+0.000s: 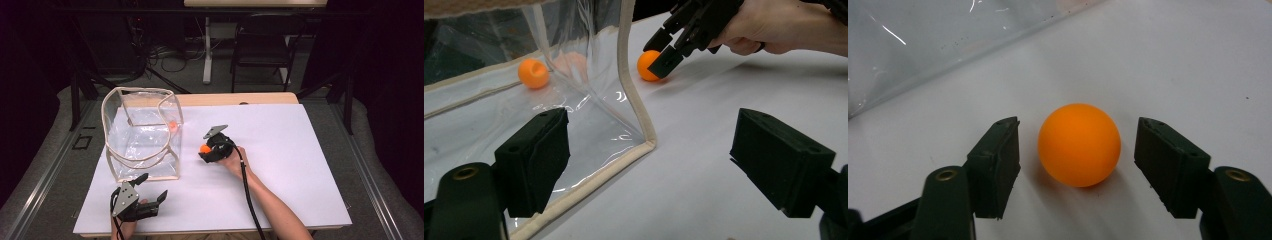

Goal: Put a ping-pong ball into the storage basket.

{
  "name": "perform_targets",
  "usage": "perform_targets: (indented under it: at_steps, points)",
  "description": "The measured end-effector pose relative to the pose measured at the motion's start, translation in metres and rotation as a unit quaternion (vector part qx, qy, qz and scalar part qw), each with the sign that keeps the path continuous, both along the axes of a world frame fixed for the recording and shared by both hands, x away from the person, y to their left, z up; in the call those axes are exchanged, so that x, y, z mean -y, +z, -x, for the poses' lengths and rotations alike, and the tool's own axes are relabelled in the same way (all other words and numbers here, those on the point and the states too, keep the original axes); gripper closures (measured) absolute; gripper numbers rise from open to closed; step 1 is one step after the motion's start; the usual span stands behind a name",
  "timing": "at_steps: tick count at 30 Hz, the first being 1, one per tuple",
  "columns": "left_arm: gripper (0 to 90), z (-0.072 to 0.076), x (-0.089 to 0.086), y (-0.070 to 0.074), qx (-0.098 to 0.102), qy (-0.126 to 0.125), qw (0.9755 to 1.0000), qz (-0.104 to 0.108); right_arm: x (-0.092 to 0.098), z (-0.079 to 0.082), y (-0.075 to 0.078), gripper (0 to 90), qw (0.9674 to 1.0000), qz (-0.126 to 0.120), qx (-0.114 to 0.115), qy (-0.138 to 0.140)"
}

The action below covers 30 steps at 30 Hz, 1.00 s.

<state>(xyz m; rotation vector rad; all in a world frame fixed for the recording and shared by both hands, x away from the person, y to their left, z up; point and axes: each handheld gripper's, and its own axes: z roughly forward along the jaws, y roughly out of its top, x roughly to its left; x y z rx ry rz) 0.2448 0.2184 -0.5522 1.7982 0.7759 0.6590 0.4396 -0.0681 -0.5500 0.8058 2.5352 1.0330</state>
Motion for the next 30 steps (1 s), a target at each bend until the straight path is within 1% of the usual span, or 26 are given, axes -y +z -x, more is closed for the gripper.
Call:
perform_targets:
  at_steps: [2, 4, 12, 14, 17, 19, 21, 26, 27, 28, 30]
  points:
    - [15.6, 0.0, 0.0001, -0.0001, 0.0, -0.001, 1.0, -0.001, -0.0007, 0.0006, -0.0003, 38.2, 1.0, 0.003, 0.003, 0.003]
    - [15.6, -0.0006, 0.0002, -0.0009, -0.002, -0.001, 1.0, 0.002, -0.0013, 0.0005, -0.0002, 40.6, 1.0, 0.003, 0.006, 0.001]
    - [15.6, -0.0004, 0.0005, -0.0012, -0.002, -0.001, 1.0, 0.002, -0.0019, 0.0008, -0.0007, 49.6, 0.9999, 0.011, 0.007, -0.004]
    - [15.6, -0.0007, 0.0005, -0.001, -0.003, -0.003, 1.0, 0.001, -0.0015, 0.0004, -0.0007, 50.0, 0.9999, 0.014, 0.009, -0.005]
    - [15.6, -0.0004, 0.0016, -0.0006, -0.002, -0.005, 1.0, 0.001, -0.0002, -0.0006, -0.0013, 50.3, 0.9999, 0.008, 0.009, -0.009]
    - [15.6, 0.0001, 0.002, -0.0005, 0.0, -0.006, 1.0, -0.001, -0.0006, 0.0004, -0.0005, 50.4, 0.9998, 0.012, 0.01, -0.01]
    - [15.6, -0.0002, 0.0017, -0.0005, -0.001, -0.006, 1.0, 0.001, -0.0005, 0.0008, 0.0007, 50.5, 0.9999, 0.006, 0.01, -0.008]
    - [15.6, -0.0009, 0.0012, -0.0009, -0.002, -0.004, 1.0, 0.001, -0.002, 0.004, 0.0049, 50.5, 0.9998, 0.007, 0.018, -0.004]
    - [15.6, -0.0009, 0.0011, -0.001, -0.002, -0.003, 1.0, 0.002, -0.002, 0.0046, 0.0058, 50.5, 0.9998, 0.003, 0.017, -0.005]
    - [15.6, -0.0008, 0.0009, -0.0009, -0.002, -0.003, 1.0, 0.002, -0.0021, 0.0047, 0.0066, 50.5, 0.9998, 0.004, 0.02, -0.002]
    - [15.6, -0.0007, 0.0009, -0.0008, -0.002, -0.002, 1.0, 0.002, -0.0027, 0.0062, 0.008, 50.6, 0.9998, 0.005, 0.019, 0.001]
